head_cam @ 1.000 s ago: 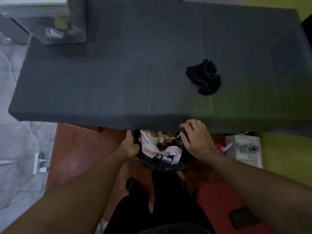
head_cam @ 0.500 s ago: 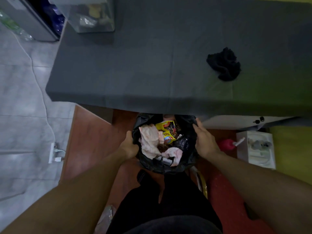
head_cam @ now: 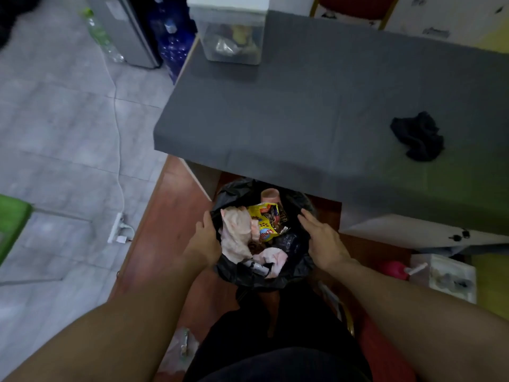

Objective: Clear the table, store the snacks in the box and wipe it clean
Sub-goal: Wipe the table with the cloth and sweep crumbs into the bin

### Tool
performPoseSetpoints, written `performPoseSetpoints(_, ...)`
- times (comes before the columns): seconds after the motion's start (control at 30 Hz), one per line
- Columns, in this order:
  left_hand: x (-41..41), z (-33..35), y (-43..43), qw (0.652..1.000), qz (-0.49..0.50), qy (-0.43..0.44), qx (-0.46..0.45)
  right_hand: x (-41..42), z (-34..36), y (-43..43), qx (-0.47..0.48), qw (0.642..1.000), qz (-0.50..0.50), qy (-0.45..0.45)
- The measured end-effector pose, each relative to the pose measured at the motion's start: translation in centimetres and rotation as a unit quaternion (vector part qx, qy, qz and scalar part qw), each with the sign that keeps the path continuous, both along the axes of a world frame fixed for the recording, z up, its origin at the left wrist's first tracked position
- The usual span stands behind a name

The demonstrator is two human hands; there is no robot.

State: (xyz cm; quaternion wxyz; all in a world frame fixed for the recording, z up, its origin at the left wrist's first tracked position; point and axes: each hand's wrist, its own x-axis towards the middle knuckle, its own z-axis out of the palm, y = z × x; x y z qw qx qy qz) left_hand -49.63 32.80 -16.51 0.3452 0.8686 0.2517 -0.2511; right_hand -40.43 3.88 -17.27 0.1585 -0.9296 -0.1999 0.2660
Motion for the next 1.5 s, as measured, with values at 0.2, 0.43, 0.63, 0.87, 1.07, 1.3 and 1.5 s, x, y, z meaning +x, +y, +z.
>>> performPoseSetpoints(0.2, -2.1, 2.6, 3.3, 0.993, -0.004, -0.017, 0.116, 0.5, 2.3, 5.5, -0.017, 0.997, 0.066, -0.019)
performPoseSetpoints(0.43, -5.5, 7.2, 6.3, 0.981, -0.026, -0.071, 0.180, 0.8, 4.8, 11.0, -0.010, 0.991, 0.135, -0.019)
performPoseSetpoints(0.63, -8.5, 6.9, 9.8, 0.981, 0.039, -0.103, 0.160, 1.3, 7.0, 16.1, 0.007, 0.981, 0.191, -0.045)
performPoseSetpoints(0.87, -10.3, 8.3, 13.4, 0.969, 0.108, -0.116, 0.190, 3.1, 8.6, 22.6, 0.020, 0.958, 0.278, -0.071)
performPoseSetpoints(1.07, -9.7, 9.2, 16.0, 0.957, 0.172, -0.114, 0.203, 5.9, 9.2, 28.2, 0.026, 0.936, 0.341, -0.078)
performPoseSetpoints(1.3, -7.3, 9.9, 20.2, 0.940, 0.231, -0.110, 0.228, 10.6, 9.6, 35.8, 0.039, 0.909, 0.405, -0.086)
performPoseSetpoints(1.5, -5.1, 9.7, 23.8, 0.929, 0.269, -0.106, 0.233, 13.8, 9.1, 41.2, 0.051, 0.895, 0.436, -0.080)
